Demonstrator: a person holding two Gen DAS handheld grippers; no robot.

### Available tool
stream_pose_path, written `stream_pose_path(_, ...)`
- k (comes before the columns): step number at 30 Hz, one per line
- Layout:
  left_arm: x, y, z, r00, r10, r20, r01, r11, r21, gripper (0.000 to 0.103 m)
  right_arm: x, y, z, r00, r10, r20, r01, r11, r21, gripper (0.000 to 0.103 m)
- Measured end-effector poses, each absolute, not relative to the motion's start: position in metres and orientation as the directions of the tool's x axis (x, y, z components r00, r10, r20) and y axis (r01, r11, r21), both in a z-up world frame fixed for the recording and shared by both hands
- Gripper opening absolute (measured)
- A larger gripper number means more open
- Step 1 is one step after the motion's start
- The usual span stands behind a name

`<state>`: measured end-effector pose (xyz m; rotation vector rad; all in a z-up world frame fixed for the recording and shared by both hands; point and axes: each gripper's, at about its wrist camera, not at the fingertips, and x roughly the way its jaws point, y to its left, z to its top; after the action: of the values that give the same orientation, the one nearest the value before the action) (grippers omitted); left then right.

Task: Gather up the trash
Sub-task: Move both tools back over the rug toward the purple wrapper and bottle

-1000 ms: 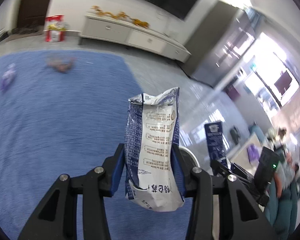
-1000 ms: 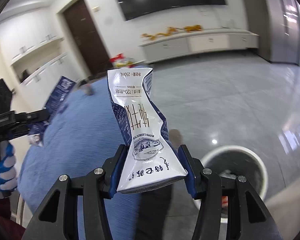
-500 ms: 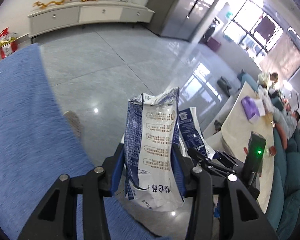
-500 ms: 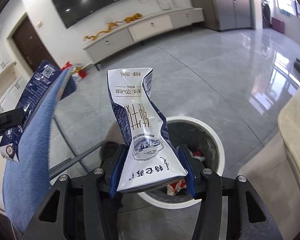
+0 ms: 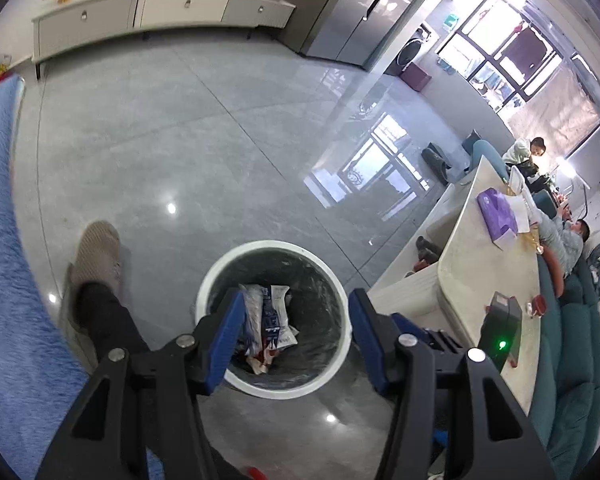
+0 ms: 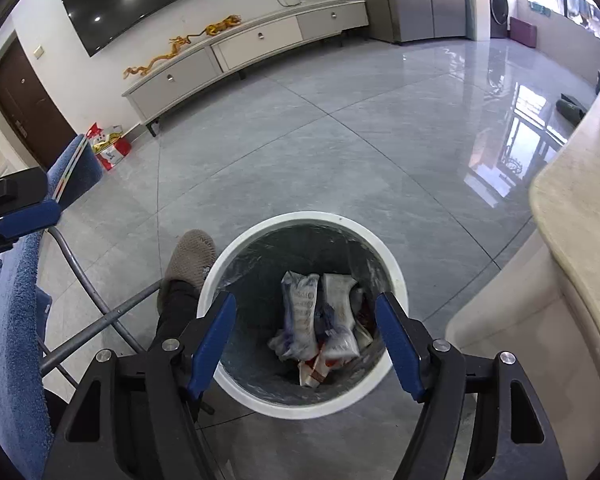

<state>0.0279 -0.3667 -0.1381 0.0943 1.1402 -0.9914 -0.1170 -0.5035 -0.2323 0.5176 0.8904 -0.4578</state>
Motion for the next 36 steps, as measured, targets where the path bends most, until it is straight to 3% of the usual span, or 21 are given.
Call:
stream_pose_path(12,0.007,-0.317,-0.114,0.211,-0.596,-0.775,0.701,0.645,-0.305,0.052,-0.149,-0.481,-0.171,0.586,-0.252,-0.771,0.592,0.782,0.195,0.071)
stream_pose_path(22,-0.028,-0.251,-0.050,0.393,-0.651,-0.650,0.730,0.650,-0.211,0.052,-0.189,-0.459,-0.106,0.597,-0.373,-0.711,0.626,0.770,0.121,0.072)
stream_pose_path(29,-0.035,-0.193,-0.024,0.496,-0.670,-0.553,0.696,0.687,-0.209,0.054,-0.185,-0.422,-0.068,0.652,-0.390,-0.650,0.567,0.820,0.077,0.073)
stream_pose_path(36,-0.047,-0.143,-0.007,0.561,-0.653,-0.509,0.665,0.721,-0.192,0.054,-0.181,-0.378,-0.036,0.720,-0.376,-0.584,0.481,0.876,0.029,0.074)
